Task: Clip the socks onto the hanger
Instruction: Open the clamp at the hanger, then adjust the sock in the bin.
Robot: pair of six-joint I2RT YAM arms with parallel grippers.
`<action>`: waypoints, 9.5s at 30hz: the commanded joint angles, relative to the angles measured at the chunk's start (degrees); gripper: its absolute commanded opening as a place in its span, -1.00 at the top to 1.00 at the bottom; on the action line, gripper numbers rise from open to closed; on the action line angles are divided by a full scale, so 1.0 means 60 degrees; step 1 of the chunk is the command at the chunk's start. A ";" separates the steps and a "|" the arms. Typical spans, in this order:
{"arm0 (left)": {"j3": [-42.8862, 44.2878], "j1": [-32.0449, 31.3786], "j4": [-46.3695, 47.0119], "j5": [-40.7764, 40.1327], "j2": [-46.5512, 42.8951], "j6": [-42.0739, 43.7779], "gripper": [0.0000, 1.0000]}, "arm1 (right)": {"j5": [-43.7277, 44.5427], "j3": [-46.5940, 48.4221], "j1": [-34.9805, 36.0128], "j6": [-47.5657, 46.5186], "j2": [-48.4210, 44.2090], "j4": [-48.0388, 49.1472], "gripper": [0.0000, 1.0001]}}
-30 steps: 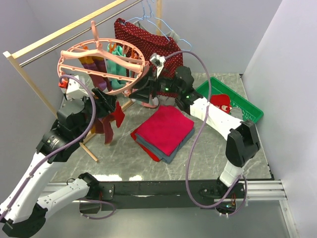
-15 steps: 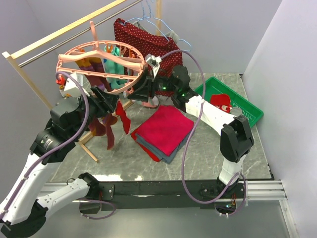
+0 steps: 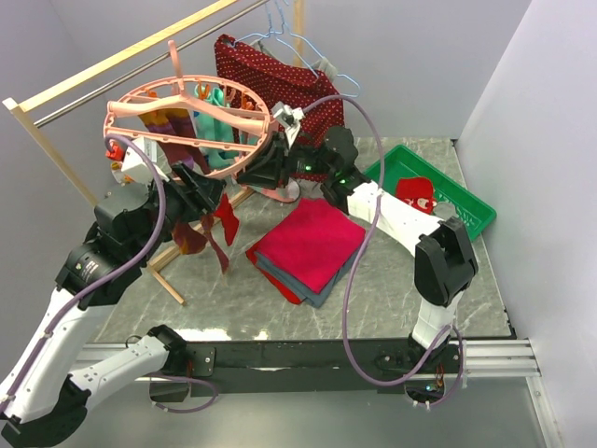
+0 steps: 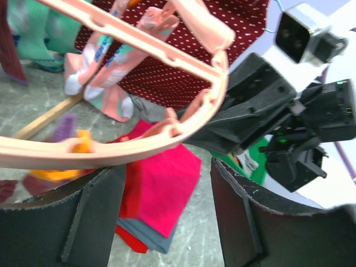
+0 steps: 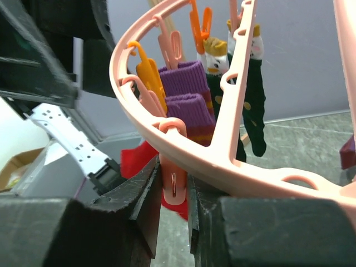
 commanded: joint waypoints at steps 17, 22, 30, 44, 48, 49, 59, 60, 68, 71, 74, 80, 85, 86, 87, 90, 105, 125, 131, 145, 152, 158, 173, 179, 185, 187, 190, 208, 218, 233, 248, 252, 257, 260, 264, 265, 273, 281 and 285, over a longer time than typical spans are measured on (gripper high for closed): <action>0.0483 -0.0211 0.0489 -0.0168 0.0609 -0.0184 -0.26 | 0.1902 -0.0219 0.1034 -0.2919 -0.1544 -0.2685 0.59; 0.0351 -0.0211 0.0768 -0.0549 0.0740 -0.0037 -0.21 | 0.1799 -0.0453 0.1093 -0.2728 -0.1588 -0.2407 0.53; -0.0103 -0.0211 0.1427 -0.0931 0.0901 0.0051 0.11 | 0.1667 -0.0497 0.1137 -0.2626 -0.1588 -0.2232 0.47; -0.0630 -0.0211 0.2320 -0.1194 0.1063 0.0139 0.47 | 0.1506 -0.0893 0.1195 -0.2435 -0.1676 -0.1850 0.35; -0.0631 -0.0226 0.2379 -0.1209 0.1107 0.0154 0.57 | 0.1564 -0.1112 0.1195 -0.2391 -0.1734 -0.1748 0.29; -0.0645 -0.0211 0.2379 -0.1209 0.1121 0.0168 0.60 | 0.1579 -0.1142 0.1195 -0.2391 -0.1749 -0.1704 0.28; -0.0733 -0.0226 0.2394 -0.1253 0.1107 0.0139 0.70 | 0.1696 -0.1405 0.1195 -0.2450 -0.1852 -0.1704 0.24; -0.0733 -0.0226 0.2423 -0.1268 0.1107 0.0139 0.70 | 0.1711 -0.1435 0.1195 -0.2450 -0.1866 -0.1704 0.24; -0.0748 -0.0211 0.2423 -0.1238 0.1092 0.0124 0.70 | 0.1872 -0.1494 0.1210 -0.2567 -0.1866 -0.1865 0.18; -0.0704 -0.0226 0.2394 -0.1238 0.1077 0.0139 0.70 | 0.1960 -0.1435 0.1225 -0.2654 -0.1793 -0.1967 0.17; -0.0675 -0.0226 0.2379 -0.1253 0.1034 0.0139 0.70 | 0.2004 -0.1421 0.1225 -0.2684 -0.1749 -0.1997 0.33; -0.0733 -0.0226 0.2365 -0.1268 0.1033 0.0139 0.70 | 0.2019 -0.1289 0.1225 -0.2640 -0.1691 -0.2012 0.49; -0.1011 -0.0226 0.2511 -0.1209 0.1034 0.0124 0.70 | 0.1975 -0.1420 0.1225 -0.2318 -0.1880 -0.1733 0.02; -0.1026 -0.0226 0.2584 -0.1180 0.1033 0.0110 0.70 | 0.2105 -0.1449 0.1225 -0.2318 -0.1910 -0.1748 -0.01; -0.1055 -0.0226 0.2599 -0.1165 0.1033 0.0110 0.70 | 0.2165 -0.1450 0.1225 -0.2332 -0.1939 -0.1806 -0.07; -0.1070 -0.0226 0.2628 -0.1165 0.1063 0.0124 0.70 | 0.2413 -0.1406 0.1210 -0.2260 -0.1984 -0.1807 -0.20; -0.1188 -0.0226 0.2629 -0.1165 0.0960 0.0124 0.70 | 0.3645 -0.1362 0.1210 -0.2113 -0.1866 -0.1835 0.05; -0.0089 -0.0211 0.1837 -0.0506 0.1063 -0.0066 -0.36 | 0.3074 -0.1406 0.1225 -0.2669 -0.1647 -0.1879 0.95; 0.0145 -0.0226 0.1822 -0.0432 0.1194 -0.0022 -0.44 | 0.3059 -0.1391 0.1225 -0.2743 -0.1647 -0.1982 0.94; 0.0687 -0.0387 0.1662 -0.1033 0.1956 0.0300 -0.19 | 0.3629 -0.1128 0.1429 -0.3314 -0.1632 -0.2728 0.95; 0.0644 -0.0753 0.1793 -0.1736 0.2000 0.0563 -0.21 | 0.3879 -0.0967 0.1532 -0.3548 -0.1603 -0.3109 0.95; 0.0483 -0.0914 0.2217 -0.2248 0.1971 0.0695 -0.17 | 0.4099 -0.0893 0.1635 -0.3811 -0.1603 -0.3359 0.95; 0.0365 -0.1090 0.2614 -0.2601 0.2161 0.0813 0.34 | 0.4553 -0.0834 0.1796 -0.4325 -0.1603 -0.3959 0.93; 0.0116 -0.1105 0.2716 -0.2674 0.2162 0.1032 0.58 | 0.4728 -0.1025 0.1781 -0.4412 -0.1865 -0.4252 0.32; -0.0059 -0.1120 0.2731 -0.2748 0.2147 0.1237 0.84 | 0.5575 -0.1521 0.1709 -0.4763 -0.2568 -0.5393 -0.32; -0.0132 -0.1105 0.2716 -0.2733 0.2147 0.1267 0.92 | 0.5870 -0.1698 0.1606 -0.4910 -0.2918 -0.5992 -0.43; -0.0249 -0.1119 0.2731 -0.2747 0.2118 0.1311 0.98 | 0.6500 -0.2239 0.1109 -0.4984 -0.3489 -0.6652 -0.49; -0.0294 -0.1134 0.2365 -0.2630 0.2015 0.1267 0.98 | 1.0102 -0.2535 -0.5307 -0.3446 -0.2839 -0.8616 -0.54; -0.0367 -0.1120 0.2218 -0.2601 0.1898 0.1223 0.98 | 0.9899 -0.1187 -0.7213 -0.2772 0.0256 -0.9276 -0.50; -0.0397 -0.1134 0.2204 -0.2293 0.1986 0.1135 0.98 | 0.9286 -0.0411 -0.8706 -0.1776 0.1751 -0.8808 -0.40; -0.0367 -0.1149 0.2042 -0.2352 0.2073 0.1062 0.98 | 0.8143 0.1230 -0.8941 -0.1849 0.3552 -0.9218 -0.16; -0.0382 -0.1134 0.2072 -0.2293 0.2103 0.1033 0.98 | 0.7849 0.1625 -0.8927 -0.2083 0.3817 -0.9452 0.00; -0.0382 -0.1134 0.2116 -0.2220 0.2161 0.1032 0.98 | 0.7717 0.1773 -0.8912 -0.2346 0.3891 -0.9629 0.80; -0.0367 -0.1149 0.2116 -0.2220 0.2176 0.1047 0.98 | 0.7586 0.1583 -0.8912 -0.2493 0.3716 -0.9410 1.00; -0.0382 -0.1134 0.2101 -0.2235 0.2118 0.1033 0.98 | 0.7439 0.1378 -0.8898 -0.2625 0.3379 -0.9160 1.00; -0.0396 -0.1134 0.2101 -0.2235 0.2103 0.1032 0.98 | 0.7424 0.1377 -0.8883 -0.2654 0.3320 -0.9131 1.00; -0.0411 -0.1149 0.2174 -0.2205 0.2044 0.1032 0.98 | 0.7906 0.0591 -0.8137 -0.3153 0.2266 -0.8868 1.00; -0.0411 -0.1134 0.2233 -0.2191 0.1986 0.1076 0.98 | 0.8566 -0.0715 -0.6731 -0.3563 0.0903 -0.8194 1.00; -0.0440 -0.1134 0.2218 -0.2161 0.1971 0.1076 0.98 | 0.8245 -0.1229 -0.6408 -0.3154 0.0610 -0.7842 1.00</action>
